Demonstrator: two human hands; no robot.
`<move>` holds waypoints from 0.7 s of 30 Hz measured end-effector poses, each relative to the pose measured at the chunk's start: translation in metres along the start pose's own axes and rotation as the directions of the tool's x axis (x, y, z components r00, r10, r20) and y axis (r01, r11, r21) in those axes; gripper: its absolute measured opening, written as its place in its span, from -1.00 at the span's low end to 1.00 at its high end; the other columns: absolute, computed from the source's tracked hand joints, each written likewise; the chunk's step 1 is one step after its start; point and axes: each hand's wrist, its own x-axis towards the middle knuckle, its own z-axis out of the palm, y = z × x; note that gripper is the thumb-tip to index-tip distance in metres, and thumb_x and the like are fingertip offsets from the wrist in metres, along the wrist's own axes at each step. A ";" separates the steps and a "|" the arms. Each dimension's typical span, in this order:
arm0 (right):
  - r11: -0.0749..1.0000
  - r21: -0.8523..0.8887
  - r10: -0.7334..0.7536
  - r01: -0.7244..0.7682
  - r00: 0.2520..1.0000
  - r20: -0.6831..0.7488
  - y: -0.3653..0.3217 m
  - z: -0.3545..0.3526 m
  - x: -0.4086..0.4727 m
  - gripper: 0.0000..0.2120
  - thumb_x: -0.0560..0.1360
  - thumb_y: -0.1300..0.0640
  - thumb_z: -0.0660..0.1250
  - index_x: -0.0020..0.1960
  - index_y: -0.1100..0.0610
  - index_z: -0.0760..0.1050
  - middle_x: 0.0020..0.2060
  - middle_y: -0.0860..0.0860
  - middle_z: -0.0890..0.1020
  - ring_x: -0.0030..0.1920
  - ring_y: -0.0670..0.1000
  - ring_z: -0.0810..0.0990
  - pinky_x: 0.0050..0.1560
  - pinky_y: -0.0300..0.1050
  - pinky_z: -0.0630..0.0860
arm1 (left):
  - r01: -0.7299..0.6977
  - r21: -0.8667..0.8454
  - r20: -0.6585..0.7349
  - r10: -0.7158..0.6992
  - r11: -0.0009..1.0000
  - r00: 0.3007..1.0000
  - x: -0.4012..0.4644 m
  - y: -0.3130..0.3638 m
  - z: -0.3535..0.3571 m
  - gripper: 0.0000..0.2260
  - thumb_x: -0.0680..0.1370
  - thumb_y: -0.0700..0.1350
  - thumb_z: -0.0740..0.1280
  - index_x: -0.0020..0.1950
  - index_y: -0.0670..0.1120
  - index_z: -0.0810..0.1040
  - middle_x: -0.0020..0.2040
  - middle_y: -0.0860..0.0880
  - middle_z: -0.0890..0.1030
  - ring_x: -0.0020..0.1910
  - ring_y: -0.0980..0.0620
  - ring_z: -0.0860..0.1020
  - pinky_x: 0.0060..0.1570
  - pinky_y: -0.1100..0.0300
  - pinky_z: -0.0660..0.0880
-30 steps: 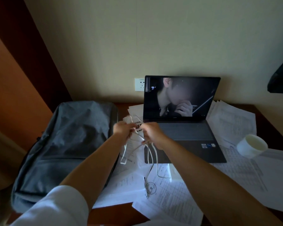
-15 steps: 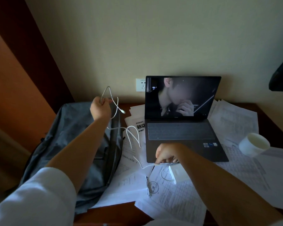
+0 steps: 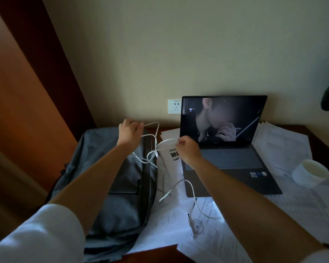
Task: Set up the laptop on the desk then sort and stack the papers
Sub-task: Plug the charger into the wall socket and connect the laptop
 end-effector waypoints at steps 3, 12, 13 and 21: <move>0.994 0.096 -0.046 0.050 0.998 -0.048 -0.007 0.009 0.003 -0.65 0.55 0.14 0.16 0.32 0.03 0.38 0.19 0.01 0.42 0.04 0.03 0.52 0.02 0.01 0.54 | 0.102 -0.338 0.088 -0.077 0.936 0.993 0.003 0.002 -0.009 -0.64 0.62 -0.15 0.20 -0.39 -0.08 0.38 -0.43 -0.05 0.37 -0.38 -0.04 0.35 -0.24 0.11 0.29; 0.950 -0.271 0.283 -0.158 0.804 0.523 -0.027 0.027 -0.016 -0.77 0.57 0.18 0.19 0.03 0.34 0.51 -0.35 0.07 0.59 -0.47 -0.05 0.48 -0.47 -0.26 0.39 | 0.231 -0.634 0.152 -0.174 0.738 0.973 0.018 0.008 -0.006 -0.61 0.63 -0.19 0.17 -0.41 -0.09 0.24 -0.58 0.04 0.25 -0.59 0.14 0.19 -0.61 0.32 0.13; 0.975 -0.185 0.175 -0.120 0.932 0.319 -0.019 0.027 -0.011 -0.83 0.55 0.17 0.21 -0.11 0.22 0.52 -0.37 0.05 0.52 -0.39 -0.02 0.48 -0.38 -0.20 0.39 | 0.261 -0.647 0.181 -0.187 0.717 0.965 0.019 0.007 -0.003 -0.61 0.63 -0.19 0.17 -0.41 -0.10 0.24 -0.62 0.10 0.25 -0.61 0.14 0.19 -0.62 0.33 0.13; 0.963 0.150 0.195 -0.224 0.963 0.184 -0.004 0.032 0.041 -0.67 0.52 -0.12 0.23 0.06 0.12 0.50 -0.07 -0.01 0.52 -0.02 0.06 0.53 -0.01 -0.09 0.48 | 0.461 -0.650 0.421 -0.219 0.604 0.880 0.017 0.014 0.019 -0.62 0.65 -0.14 0.14 -0.38 -0.10 0.22 -0.62 0.09 0.18 -0.68 0.16 0.11 -0.61 0.45 0.02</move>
